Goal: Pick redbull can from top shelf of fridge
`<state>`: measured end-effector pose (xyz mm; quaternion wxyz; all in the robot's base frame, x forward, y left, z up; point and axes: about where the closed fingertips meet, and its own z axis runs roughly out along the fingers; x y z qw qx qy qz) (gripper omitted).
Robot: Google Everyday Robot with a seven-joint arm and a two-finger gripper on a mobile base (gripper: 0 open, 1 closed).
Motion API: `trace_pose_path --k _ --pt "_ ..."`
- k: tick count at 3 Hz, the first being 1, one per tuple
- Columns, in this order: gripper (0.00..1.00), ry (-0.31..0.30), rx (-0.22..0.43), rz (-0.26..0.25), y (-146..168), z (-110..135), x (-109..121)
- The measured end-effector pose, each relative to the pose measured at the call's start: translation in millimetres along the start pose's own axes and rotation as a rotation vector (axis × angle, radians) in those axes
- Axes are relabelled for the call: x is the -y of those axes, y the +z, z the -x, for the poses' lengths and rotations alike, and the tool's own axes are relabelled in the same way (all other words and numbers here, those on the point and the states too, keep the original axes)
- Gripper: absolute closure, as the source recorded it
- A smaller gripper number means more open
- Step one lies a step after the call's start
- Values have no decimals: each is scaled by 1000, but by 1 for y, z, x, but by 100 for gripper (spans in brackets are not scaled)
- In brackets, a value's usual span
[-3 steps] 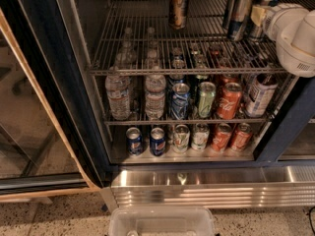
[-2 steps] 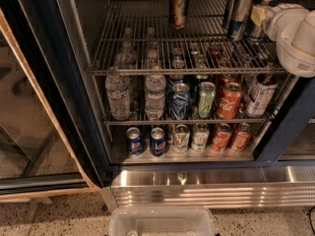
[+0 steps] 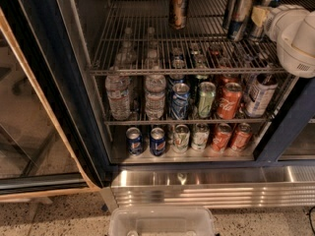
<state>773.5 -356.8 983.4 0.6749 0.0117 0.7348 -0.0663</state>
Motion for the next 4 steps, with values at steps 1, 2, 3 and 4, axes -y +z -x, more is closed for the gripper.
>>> trace_pose_path --k 1,2,3,4 --pt "47 2 -3 -12 2 -2 3" --pt "48 2 -5 -27 3 -4 7" --pt "66 2 -5 -27 3 -4 7" --pt "89 2 -5 -27 3 -4 7"
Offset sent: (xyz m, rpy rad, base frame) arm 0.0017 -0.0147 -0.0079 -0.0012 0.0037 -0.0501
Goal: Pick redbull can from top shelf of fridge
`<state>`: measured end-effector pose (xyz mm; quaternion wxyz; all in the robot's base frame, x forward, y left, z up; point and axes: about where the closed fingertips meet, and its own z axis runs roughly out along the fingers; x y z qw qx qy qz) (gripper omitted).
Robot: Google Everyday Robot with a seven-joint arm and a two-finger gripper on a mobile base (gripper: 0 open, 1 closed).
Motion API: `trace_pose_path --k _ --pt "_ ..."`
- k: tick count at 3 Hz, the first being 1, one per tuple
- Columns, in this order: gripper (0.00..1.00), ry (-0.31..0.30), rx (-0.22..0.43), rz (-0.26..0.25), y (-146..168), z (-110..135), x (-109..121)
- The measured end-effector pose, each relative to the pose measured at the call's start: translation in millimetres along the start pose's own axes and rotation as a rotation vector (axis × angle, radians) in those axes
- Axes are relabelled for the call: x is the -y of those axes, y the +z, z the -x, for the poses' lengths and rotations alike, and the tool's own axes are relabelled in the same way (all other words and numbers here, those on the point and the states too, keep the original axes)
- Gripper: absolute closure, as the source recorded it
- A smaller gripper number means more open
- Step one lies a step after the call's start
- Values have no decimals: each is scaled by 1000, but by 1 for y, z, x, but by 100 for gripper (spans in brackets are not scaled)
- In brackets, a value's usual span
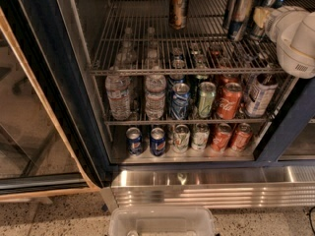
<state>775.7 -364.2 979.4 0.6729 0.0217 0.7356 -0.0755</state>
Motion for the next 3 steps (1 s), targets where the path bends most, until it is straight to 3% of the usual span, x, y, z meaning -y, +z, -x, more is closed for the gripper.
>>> trace_pose_path --k 1,3 --pt "100 0 0 0 0 0 0" --pt "100 -19 8 12 -4 4 -5"
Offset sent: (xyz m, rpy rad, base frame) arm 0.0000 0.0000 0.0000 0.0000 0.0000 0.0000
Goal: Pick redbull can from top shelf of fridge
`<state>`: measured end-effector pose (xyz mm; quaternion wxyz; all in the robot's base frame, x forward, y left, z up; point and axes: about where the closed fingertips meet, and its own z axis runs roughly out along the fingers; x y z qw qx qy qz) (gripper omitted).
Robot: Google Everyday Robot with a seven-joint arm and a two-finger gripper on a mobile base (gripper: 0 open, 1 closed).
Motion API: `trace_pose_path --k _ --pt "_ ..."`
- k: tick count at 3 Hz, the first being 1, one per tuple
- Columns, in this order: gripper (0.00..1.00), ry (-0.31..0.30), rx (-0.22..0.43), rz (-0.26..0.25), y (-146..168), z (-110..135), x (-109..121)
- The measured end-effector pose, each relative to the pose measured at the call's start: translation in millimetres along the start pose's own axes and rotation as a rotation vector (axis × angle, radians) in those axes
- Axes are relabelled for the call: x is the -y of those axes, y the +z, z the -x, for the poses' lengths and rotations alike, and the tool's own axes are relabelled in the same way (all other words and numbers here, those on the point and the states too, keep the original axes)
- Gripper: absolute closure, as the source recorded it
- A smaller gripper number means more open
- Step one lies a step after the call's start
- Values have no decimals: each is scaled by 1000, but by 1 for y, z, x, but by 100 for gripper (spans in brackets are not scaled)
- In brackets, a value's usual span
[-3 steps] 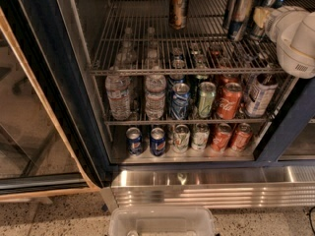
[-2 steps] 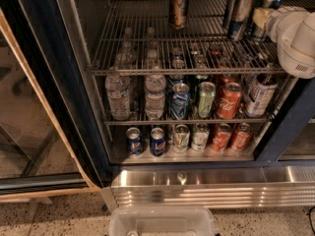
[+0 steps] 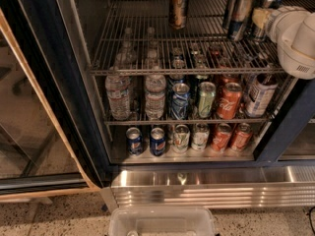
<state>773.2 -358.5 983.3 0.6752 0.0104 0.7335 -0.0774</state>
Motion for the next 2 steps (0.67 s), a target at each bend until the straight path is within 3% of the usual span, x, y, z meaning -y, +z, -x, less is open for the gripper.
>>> trace_pose_path --k 2 --pt "100 -32 33 23 -26 27 -7"
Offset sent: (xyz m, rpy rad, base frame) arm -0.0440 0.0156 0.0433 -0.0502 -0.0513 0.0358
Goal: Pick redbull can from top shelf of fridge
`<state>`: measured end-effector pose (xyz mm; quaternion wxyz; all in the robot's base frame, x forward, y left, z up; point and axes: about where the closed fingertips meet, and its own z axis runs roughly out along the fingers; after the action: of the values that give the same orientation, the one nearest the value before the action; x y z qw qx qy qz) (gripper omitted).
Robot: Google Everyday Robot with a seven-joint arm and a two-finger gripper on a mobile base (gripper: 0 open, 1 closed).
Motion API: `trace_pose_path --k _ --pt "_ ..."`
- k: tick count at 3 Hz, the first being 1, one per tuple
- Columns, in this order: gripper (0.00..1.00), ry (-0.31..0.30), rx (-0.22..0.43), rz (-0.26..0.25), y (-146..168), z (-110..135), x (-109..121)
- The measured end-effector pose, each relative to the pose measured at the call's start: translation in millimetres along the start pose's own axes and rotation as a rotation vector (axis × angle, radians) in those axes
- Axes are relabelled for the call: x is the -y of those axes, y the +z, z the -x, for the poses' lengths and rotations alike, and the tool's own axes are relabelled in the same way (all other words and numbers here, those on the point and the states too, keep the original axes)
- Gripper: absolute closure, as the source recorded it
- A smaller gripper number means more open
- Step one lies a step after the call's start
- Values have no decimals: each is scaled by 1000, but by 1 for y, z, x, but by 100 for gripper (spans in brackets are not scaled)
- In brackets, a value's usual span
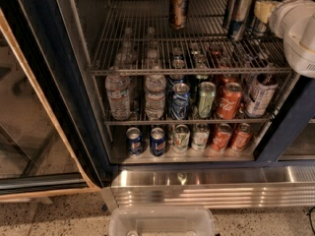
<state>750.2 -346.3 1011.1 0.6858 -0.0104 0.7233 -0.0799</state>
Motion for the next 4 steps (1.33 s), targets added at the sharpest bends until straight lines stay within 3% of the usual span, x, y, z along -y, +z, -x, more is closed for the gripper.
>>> trace_pose_path --k 2,4 --pt "100 -5 33 -19 -35 22 9" --pt "100 32 -23 17 -85 6 4"
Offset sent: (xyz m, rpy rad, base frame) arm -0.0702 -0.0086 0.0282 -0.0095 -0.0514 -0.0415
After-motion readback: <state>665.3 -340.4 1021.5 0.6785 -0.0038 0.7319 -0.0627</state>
